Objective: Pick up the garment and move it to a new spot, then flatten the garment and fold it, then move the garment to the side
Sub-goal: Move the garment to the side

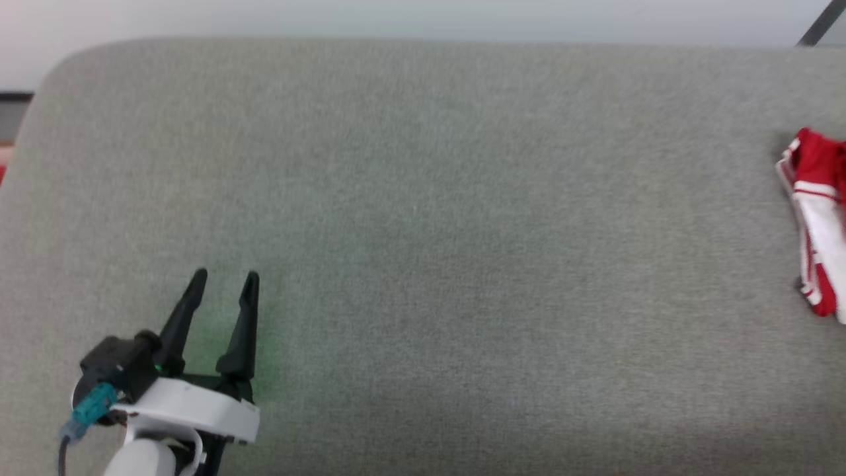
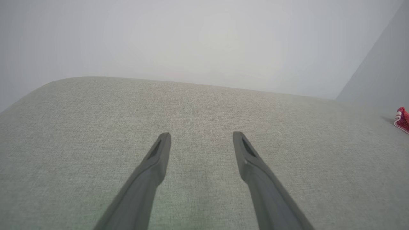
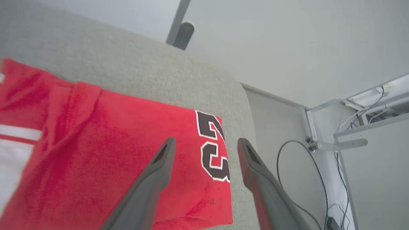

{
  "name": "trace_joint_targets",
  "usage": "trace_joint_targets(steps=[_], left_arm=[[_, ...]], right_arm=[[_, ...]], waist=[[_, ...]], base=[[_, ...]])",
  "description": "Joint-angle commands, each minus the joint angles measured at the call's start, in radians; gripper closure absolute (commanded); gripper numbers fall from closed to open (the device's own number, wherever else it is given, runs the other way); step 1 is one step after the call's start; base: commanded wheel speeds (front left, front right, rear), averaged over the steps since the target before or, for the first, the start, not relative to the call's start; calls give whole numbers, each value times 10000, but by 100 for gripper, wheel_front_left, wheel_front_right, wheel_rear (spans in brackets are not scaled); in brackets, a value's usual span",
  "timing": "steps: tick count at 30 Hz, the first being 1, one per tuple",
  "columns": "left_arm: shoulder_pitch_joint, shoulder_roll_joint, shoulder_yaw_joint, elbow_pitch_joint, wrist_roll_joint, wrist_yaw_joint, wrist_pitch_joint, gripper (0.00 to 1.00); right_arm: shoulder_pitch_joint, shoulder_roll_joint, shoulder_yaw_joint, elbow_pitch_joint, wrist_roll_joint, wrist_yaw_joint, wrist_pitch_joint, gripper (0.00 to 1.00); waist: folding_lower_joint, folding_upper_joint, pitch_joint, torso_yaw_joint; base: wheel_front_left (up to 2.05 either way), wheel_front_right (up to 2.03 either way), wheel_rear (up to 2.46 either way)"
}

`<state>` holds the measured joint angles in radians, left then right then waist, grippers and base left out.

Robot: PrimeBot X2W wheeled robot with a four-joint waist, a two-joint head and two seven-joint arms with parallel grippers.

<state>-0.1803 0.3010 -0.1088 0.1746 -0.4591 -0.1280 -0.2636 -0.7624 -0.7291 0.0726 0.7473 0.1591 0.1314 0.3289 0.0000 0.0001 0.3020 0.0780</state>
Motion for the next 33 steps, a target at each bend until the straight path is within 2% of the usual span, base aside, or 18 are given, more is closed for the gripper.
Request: trace_joint_targets(steps=[1,9,20,33], left_arm=[[179,12,40,27,-6,-40,1,0],[775,-19,227,78,126,18,5,0],[1858,14,755,-168,256,11,5,0],[2392,27,1231,-400,306,-35,5,0]], right_arm=[[261,190,36,-197,120,-15,-254,0],[1567,1407,50,-1614,773,-15,-1818,0],[4791,3084,-427,-3399,969,-15,-4670,0],[6957,4166,-917,-4461,980,-15,-5580,0]], waist=[[0,-1,-622,-295],[0,-1,-1758,-641],[0,-1,-3107,-747],[0,-1,-3599,-745]], base=[[0,0,0],[0,0,0],[0,0,0],[0,0,0]])
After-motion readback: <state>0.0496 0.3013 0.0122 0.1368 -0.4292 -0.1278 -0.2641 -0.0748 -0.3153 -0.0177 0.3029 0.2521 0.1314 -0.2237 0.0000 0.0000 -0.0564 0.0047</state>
